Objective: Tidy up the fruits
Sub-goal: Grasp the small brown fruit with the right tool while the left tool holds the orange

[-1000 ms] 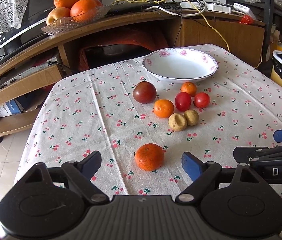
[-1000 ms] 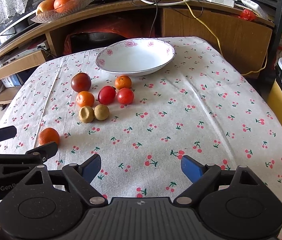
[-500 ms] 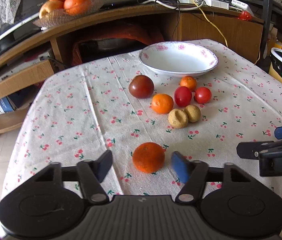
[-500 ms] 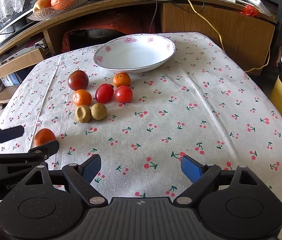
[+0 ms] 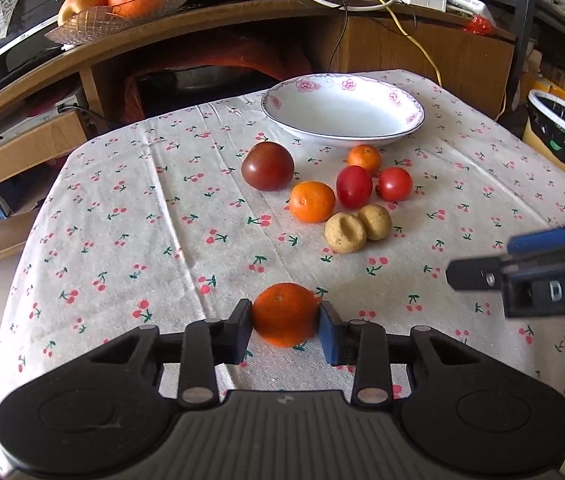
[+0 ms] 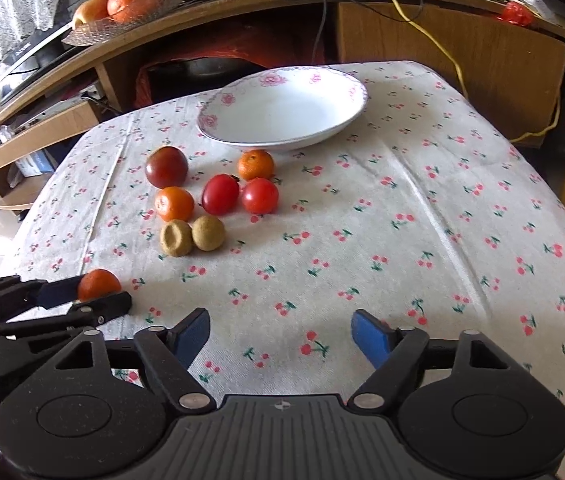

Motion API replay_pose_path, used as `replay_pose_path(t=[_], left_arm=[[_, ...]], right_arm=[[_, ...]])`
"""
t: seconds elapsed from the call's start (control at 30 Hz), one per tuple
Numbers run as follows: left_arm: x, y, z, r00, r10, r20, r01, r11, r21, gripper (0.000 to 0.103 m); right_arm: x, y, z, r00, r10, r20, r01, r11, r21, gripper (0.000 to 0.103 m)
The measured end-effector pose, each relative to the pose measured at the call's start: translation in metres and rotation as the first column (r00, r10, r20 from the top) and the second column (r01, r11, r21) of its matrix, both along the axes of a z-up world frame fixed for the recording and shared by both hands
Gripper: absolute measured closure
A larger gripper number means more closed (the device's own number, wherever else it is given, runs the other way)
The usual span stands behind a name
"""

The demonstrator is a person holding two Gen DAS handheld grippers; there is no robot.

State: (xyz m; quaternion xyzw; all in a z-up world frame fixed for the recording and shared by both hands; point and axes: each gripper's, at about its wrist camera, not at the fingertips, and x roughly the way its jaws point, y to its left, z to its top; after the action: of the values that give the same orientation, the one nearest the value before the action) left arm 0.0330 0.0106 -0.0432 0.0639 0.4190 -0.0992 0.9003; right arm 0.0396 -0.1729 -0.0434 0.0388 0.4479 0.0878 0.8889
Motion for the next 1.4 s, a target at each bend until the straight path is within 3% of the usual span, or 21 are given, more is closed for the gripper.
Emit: replay_pose_path(t=[0.27,0.33,0.8,1.0,1.07,1.4], left_arm=[[0.008,0.003,0.011,1.000,-0.014,0.012,0.014,1.000,-0.023,0.060],[0.010,0.005,0.010,1.000,-0.010,0.004,0.011,0.999,-0.034,0.060],[0.016,0.001,0.003,0.999,-0.036,-0.032,0.033,0.996,-0.077,0.060],[0.018,0.002,0.001,0.999,-0.032,-0.044,0.028,0.996,-0.085,0.060],[0.019,0.001,0.002,0.999,-0.035,-0.041,0.031,0.996,-0.085,0.060],[0.027,-0.006,0.014,0.998,-0.052,-0.023,0.050,0.997,-0.065,0.060]], right_arm=[[0.027,0.014,0.004,0.990,0.140,0.017,-0.140,0.990,0.011,0.067],[0.034,0.018,0.000,0.984,0.179,0.010,-0.179,0.984,0.002,0.070],[0.057,0.035,-0.009,0.943,0.331,0.030,-0.331,0.944,-0.007,0.074],[0.063,0.037,-0.011,0.935,0.352,0.043,-0.352,0.936,-0.015,0.077],[0.063,0.037,-0.011,0.936,0.348,0.045,-0.348,0.937,-0.018,0.082],[0.059,0.032,-0.006,0.947,0.321,0.008,-0.321,0.947,-0.010,0.083]])
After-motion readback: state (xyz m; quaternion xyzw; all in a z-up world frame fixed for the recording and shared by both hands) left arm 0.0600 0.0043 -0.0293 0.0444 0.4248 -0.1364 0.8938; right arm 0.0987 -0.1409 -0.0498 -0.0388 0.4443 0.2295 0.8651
